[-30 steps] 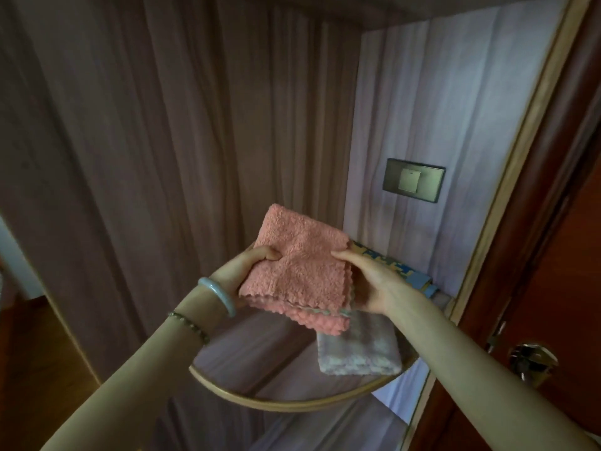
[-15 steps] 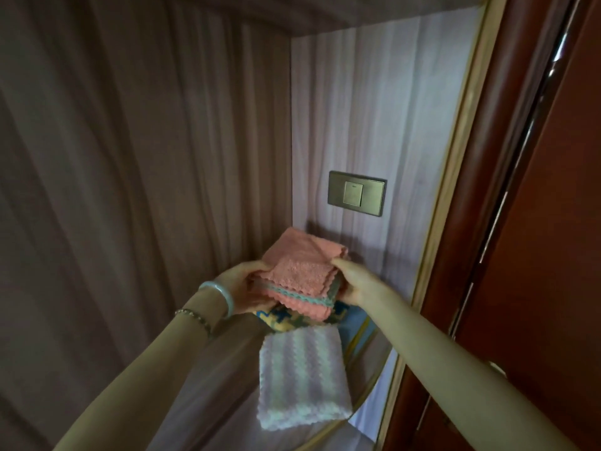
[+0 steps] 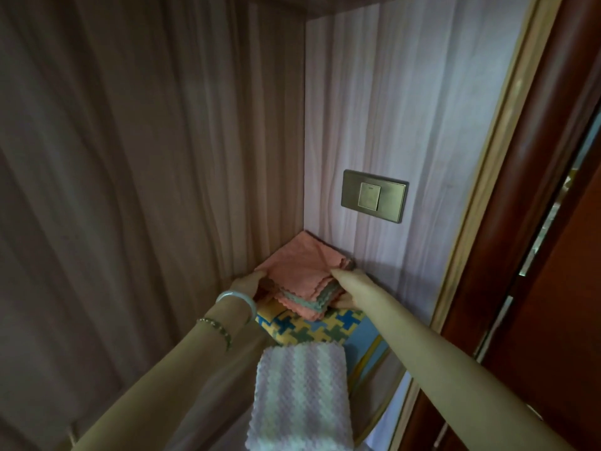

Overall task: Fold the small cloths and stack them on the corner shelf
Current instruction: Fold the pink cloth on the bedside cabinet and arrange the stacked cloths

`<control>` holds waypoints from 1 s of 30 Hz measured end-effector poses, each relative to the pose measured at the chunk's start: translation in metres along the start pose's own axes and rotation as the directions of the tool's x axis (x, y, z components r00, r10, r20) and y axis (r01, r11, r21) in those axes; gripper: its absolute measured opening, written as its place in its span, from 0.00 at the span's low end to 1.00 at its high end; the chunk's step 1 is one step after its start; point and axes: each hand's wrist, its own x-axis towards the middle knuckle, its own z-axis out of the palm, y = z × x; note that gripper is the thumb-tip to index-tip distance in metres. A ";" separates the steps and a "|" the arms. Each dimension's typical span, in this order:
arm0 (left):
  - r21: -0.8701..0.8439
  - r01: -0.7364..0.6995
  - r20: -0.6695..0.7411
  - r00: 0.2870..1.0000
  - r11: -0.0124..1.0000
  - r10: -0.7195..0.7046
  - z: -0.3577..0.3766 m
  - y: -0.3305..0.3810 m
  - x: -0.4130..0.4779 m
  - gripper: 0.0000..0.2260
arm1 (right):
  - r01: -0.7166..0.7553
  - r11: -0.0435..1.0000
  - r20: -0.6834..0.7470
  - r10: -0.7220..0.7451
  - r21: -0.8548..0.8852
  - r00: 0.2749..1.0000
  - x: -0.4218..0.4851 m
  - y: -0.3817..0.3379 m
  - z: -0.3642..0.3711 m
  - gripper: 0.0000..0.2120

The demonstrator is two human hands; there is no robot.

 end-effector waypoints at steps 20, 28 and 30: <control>0.790 -0.562 0.613 0.740 -0.247 0.278 0.017 -0.015 0.016 0.42 | 0.546 -0.104 0.529 -0.452 -0.831 0.718 0.019 0.010 0.006 0.28; 0.619 -0.784 0.703 0.582 0.051 0.407 -0.036 -0.010 -0.031 0.35 | 0.699 0.176 0.416 -0.693 -0.693 0.588 -0.056 0.008 -0.009 0.08; 0.601 -0.787 0.694 0.599 0.136 0.400 -0.046 -0.011 -0.034 0.30 | 0.687 0.278 0.413 -0.629 -0.671 0.658 -0.072 0.009 -0.008 0.05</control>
